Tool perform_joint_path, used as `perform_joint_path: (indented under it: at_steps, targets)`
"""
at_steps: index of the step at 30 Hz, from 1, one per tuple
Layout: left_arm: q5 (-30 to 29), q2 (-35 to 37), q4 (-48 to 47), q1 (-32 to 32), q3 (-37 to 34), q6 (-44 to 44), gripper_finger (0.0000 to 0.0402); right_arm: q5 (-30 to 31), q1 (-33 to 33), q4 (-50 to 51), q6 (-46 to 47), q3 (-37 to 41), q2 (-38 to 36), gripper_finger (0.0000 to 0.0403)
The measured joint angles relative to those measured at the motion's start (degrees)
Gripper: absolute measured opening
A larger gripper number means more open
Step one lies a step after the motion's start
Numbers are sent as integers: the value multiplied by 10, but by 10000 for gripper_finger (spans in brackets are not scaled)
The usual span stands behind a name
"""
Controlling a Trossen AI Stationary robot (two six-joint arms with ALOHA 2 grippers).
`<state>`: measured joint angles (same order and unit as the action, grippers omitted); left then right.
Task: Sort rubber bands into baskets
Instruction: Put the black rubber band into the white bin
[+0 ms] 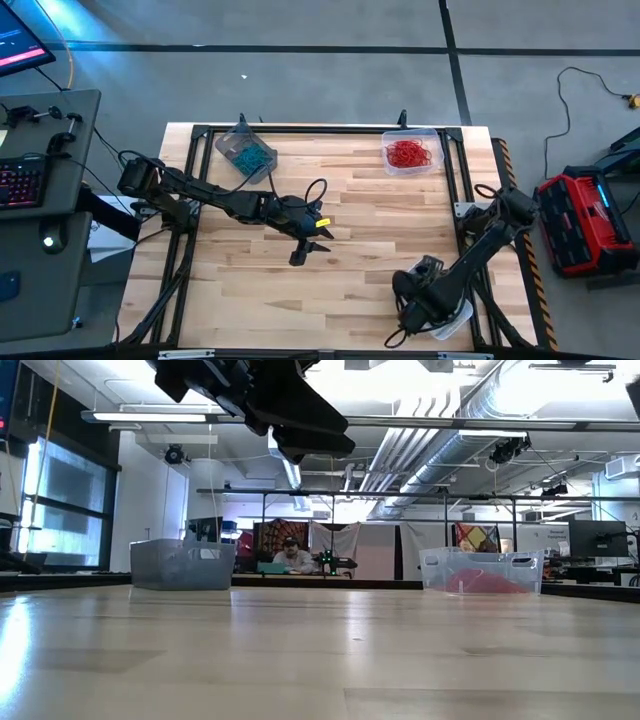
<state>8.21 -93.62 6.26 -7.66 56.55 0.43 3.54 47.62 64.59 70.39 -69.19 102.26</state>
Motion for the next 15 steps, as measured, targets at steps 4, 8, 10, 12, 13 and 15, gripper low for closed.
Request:
perform_joint_path:
  at_steps: [4, 8, 10, 12, 13, 15]
  targets:
    - [0, 0, 0, 0, 0, -2, 163, -18, 3, -1, 13, 11, 0, 0]
    - [0, 0, 0, 0, 0, -2, 163, -19, 5, 3, 28, 6, 0, 6]
    - [0, 0, 0, 0, 0, -2, 163, -23, 5, 4, 31, 4, -1, 20]
    - [0, 0, 1, 0, 0, -2, 163, -23, 5, 8, 32, -3, -1, 41]
    - [0, 0, 1, 0, 0, -2, 163, -23, 5, 13, 32, -8, -1, 54]
    - [0, 0, 8, 0, 0, 7, 163, -14, 5, 32, 32, -24, -1, 82]
